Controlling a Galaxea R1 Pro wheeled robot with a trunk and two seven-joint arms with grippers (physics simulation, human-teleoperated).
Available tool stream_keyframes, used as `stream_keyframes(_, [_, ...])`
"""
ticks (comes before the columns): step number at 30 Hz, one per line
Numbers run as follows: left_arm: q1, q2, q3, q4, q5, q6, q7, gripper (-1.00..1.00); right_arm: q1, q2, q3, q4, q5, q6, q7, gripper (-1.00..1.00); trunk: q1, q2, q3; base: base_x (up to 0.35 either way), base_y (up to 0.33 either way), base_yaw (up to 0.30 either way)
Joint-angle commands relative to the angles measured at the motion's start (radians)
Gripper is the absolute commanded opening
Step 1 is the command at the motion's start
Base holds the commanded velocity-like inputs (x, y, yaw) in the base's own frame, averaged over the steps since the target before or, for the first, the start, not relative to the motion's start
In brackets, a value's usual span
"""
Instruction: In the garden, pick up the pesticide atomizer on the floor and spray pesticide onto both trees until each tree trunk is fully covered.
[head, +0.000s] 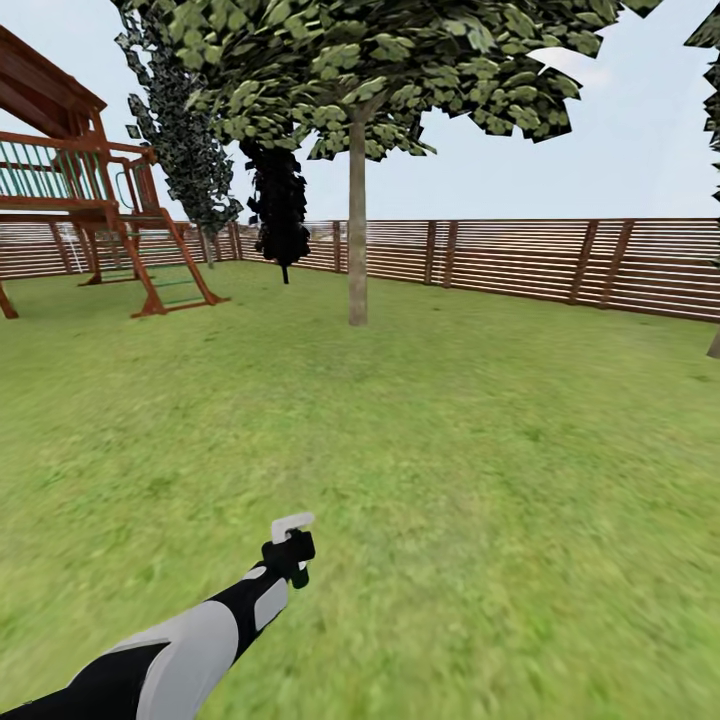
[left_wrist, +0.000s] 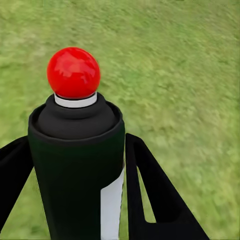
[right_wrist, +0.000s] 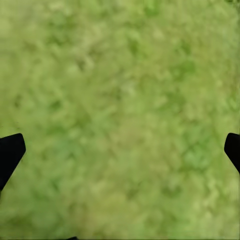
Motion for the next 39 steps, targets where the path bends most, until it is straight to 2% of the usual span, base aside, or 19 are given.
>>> stream_keyframes(1, [-0.001, 0.000, 0.001, 0.001, 0.004, -0.003, 0.000, -1.00, -0.001, 0.000, -0.008, 0.001, 0.004, -0.004, 0.000, 1.00, 0.001, 0.000, -0.001, 0.350, 0.000, 0.000])
stream_keyframes(39, [-0.001, -0.002, 0.003, 0.001, 0.004, -0.002, -0.002, -1.00, -0.001, -0.001, -0.008, 0.001, 0.005, -0.005, -0.001, 1.00, 0.001, 0.000, -0.001, 0.350, 0.000, 0.000])
